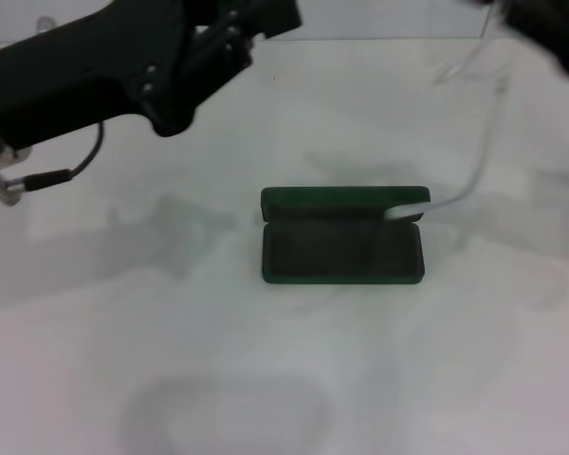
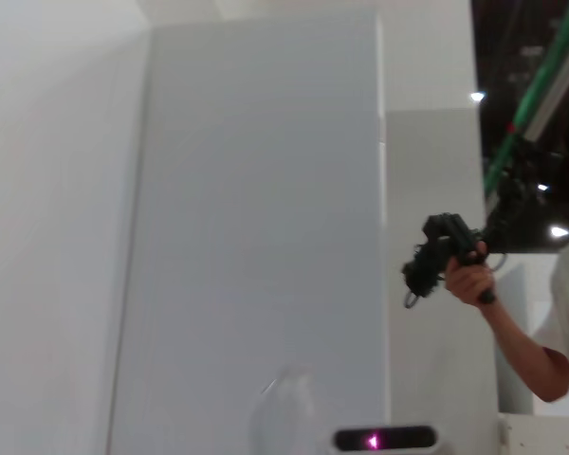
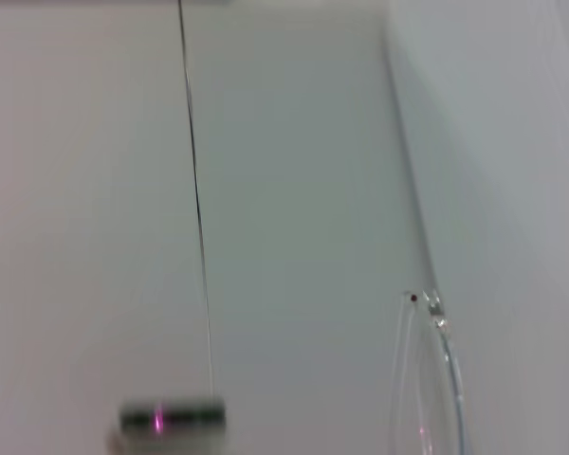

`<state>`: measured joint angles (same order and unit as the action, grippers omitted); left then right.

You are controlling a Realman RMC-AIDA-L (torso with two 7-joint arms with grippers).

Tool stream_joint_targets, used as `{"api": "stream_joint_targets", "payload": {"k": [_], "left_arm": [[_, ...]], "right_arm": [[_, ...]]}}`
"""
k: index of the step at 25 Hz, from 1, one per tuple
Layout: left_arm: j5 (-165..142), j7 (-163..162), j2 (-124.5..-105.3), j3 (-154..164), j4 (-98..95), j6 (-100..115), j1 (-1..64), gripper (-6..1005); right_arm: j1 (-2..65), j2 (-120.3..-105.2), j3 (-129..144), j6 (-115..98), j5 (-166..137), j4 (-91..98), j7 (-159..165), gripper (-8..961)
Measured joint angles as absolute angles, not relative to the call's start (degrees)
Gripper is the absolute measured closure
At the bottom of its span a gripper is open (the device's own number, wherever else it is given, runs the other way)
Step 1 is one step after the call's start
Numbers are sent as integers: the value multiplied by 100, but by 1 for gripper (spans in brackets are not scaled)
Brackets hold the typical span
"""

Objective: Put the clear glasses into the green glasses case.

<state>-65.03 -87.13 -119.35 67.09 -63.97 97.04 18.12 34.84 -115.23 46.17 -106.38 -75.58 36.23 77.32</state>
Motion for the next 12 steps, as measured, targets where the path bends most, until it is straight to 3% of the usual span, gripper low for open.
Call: {"api": "stream_joint_targets", "payload": {"k": [6, 12], "left_arm": [[-6715, -8691, -11941, 6695, -6146, 9836, 1830, 959], [-6885, -8661, -11938, 7356, -5853, 9912, 2173, 959]], "right_arm": [[3201, -11558, 4295, -11241, -6668, 3564, 7725, 838], [3444, -11606, 4394, -11323, -5823, 2976, 7375, 838]]}}
